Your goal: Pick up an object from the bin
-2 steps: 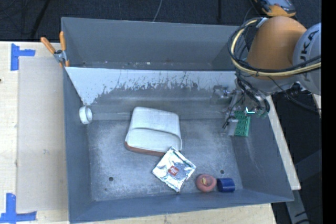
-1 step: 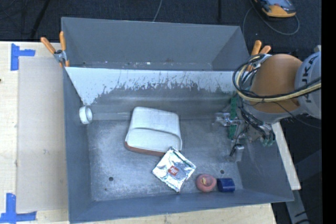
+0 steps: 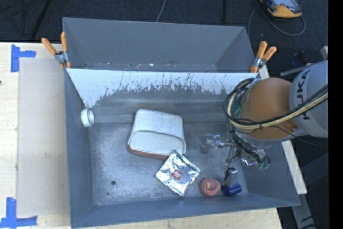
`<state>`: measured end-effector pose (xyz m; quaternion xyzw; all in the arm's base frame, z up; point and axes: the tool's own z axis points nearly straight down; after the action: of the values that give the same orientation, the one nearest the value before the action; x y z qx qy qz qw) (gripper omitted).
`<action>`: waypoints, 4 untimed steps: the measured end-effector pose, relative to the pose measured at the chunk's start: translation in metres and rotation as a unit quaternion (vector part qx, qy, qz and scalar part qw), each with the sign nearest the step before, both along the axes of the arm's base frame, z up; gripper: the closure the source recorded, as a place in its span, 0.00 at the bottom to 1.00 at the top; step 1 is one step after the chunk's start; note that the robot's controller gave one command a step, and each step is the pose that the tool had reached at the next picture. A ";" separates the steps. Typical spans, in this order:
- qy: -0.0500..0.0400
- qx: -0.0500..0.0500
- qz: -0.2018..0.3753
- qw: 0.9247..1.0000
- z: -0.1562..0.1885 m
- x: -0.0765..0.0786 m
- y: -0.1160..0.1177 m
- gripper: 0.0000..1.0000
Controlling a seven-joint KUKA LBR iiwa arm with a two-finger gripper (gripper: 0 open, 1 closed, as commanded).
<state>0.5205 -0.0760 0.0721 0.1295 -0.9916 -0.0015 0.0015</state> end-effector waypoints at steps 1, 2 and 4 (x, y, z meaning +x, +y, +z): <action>-0.016 -0.003 0.034 0.999 0.002 -0.043 0.032 0.00; -0.004 -0.001 0.085 0.996 -0.002 0.009 0.021 0.00; -0.002 0.000 0.206 0.979 -0.003 -0.002 -0.061 1.00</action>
Offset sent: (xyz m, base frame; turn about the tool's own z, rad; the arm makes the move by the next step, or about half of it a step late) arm -0.0505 0.0316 -0.0021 -0.0657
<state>0.5183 -0.1365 0.0693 0.3311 -0.9436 -0.0011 0.0001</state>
